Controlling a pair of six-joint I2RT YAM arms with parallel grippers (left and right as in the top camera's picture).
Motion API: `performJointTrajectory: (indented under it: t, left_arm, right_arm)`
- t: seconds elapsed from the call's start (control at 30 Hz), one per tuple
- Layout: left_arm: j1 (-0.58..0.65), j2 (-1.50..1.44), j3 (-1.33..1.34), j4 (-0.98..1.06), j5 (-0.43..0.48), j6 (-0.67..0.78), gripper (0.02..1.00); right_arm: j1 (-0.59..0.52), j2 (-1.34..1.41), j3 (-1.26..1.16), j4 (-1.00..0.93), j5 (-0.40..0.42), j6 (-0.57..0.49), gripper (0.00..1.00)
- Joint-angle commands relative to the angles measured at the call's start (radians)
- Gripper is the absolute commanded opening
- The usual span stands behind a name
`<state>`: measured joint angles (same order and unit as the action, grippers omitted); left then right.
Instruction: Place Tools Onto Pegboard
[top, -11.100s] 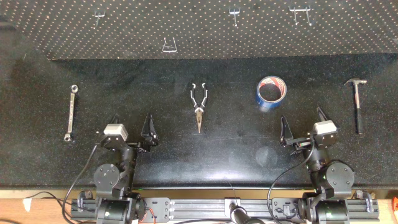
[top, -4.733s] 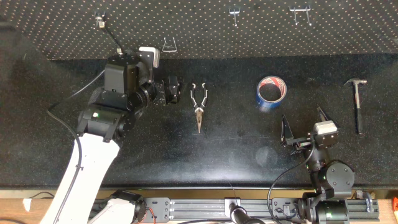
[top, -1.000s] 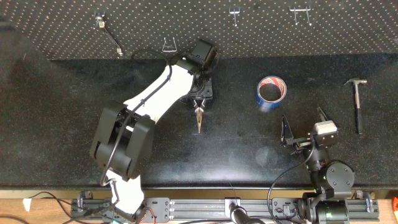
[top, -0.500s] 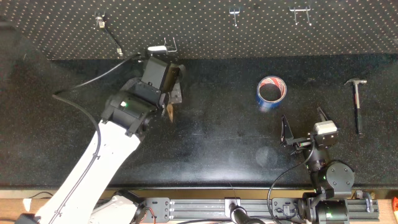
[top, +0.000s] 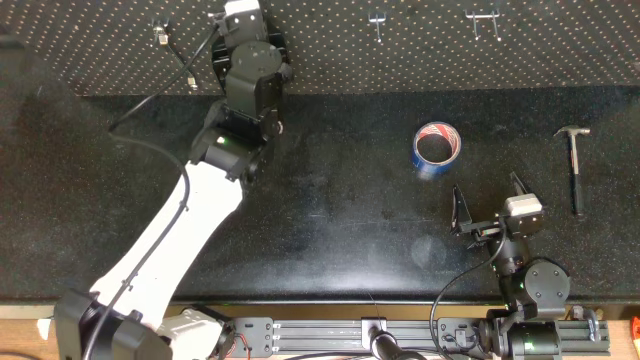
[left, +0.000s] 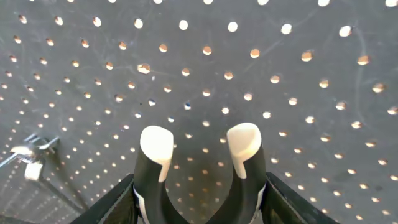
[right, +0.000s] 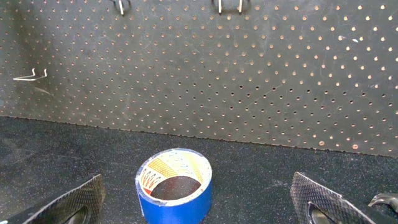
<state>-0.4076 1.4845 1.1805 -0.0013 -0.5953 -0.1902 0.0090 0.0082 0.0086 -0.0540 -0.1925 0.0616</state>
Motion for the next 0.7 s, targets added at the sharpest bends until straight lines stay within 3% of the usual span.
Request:
performJointTrajectory:
  t: [0.03,0.7]
  left_arm:
    - [0.008,0.07,0.011,0.125,-0.018,0.036,0.027]
    - [0.042,0.209,0.011,0.208,0.012,0.034,0.029]
  right_arm:
    - [0.008,-0.007,-0.004,-0.005,0.002,-0.014,0.976]
    - [0.008,-0.007,-0.004,-0.005,0.002,-0.014,0.976]
